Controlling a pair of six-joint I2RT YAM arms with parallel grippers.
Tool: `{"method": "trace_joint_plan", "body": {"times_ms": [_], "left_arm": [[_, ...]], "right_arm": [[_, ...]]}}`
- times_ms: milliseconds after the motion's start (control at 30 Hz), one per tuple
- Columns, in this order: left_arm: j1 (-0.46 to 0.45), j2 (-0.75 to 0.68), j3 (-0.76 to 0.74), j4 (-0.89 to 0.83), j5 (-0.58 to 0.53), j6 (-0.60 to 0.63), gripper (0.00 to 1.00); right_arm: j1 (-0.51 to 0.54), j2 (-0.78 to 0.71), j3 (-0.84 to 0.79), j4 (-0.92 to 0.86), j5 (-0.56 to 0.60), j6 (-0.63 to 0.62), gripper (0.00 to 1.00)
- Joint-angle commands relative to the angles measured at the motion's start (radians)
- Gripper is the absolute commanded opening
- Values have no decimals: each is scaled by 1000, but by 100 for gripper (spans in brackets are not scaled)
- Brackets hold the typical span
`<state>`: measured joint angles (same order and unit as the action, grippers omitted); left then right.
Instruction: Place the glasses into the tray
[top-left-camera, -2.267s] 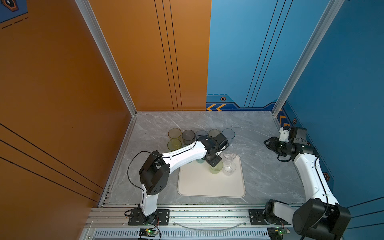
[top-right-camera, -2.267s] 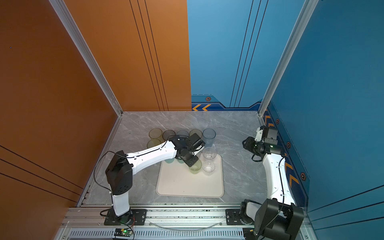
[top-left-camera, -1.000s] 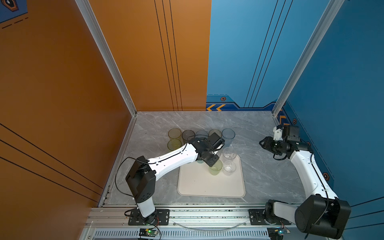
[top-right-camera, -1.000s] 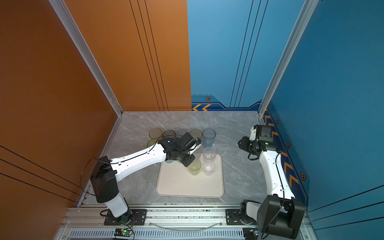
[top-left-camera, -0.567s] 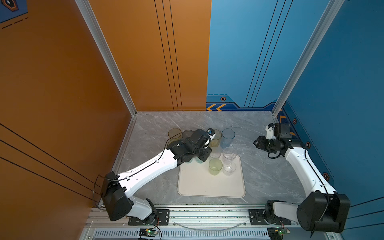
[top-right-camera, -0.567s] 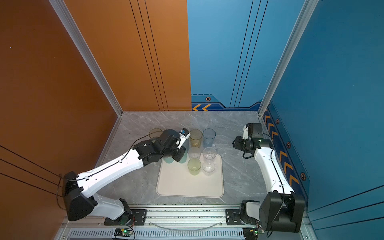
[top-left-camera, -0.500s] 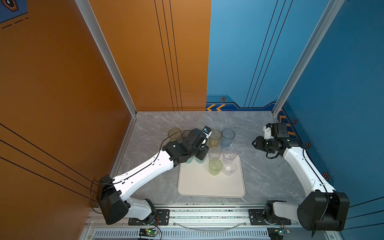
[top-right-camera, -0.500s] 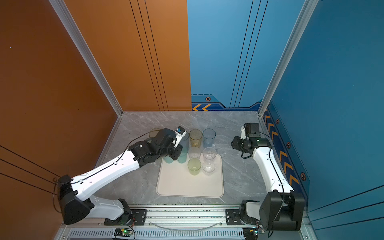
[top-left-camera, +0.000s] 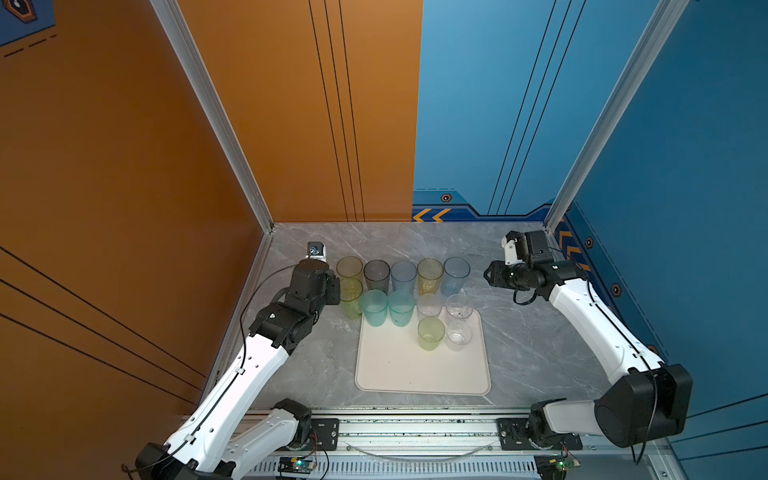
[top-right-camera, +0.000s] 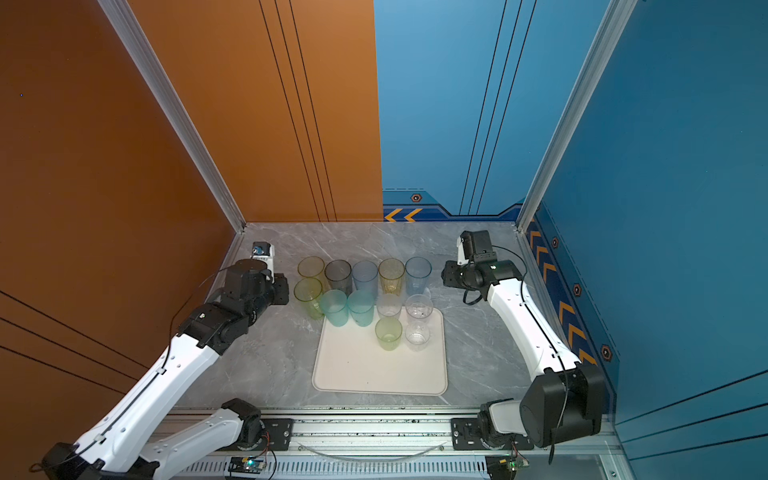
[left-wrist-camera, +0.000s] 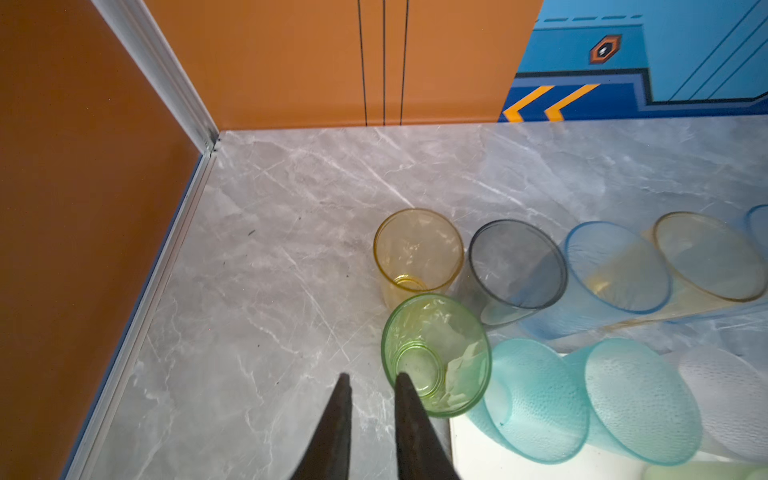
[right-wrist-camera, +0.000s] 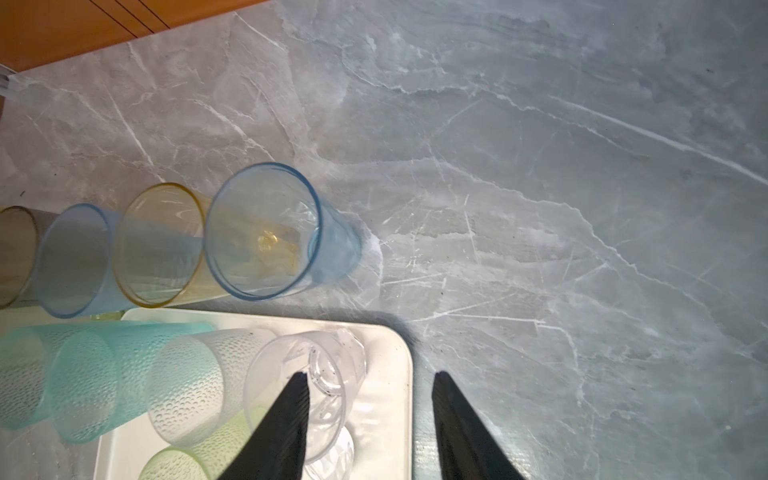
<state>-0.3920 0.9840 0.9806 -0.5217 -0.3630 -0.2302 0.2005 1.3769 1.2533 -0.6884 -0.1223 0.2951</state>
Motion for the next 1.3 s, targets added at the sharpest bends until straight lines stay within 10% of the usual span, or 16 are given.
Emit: {"method": "trace_joint_plan", "body": {"times_ms": [0, 1267], "left_arm": [[10, -7, -54, 58, -14, -33, 21], [25, 60, -111, 198, -11, -1, 24]], "right_arm": [[20, 36, 51, -39, 45, -5, 47], [79, 488, 471, -236, 105, -79, 25]]}}
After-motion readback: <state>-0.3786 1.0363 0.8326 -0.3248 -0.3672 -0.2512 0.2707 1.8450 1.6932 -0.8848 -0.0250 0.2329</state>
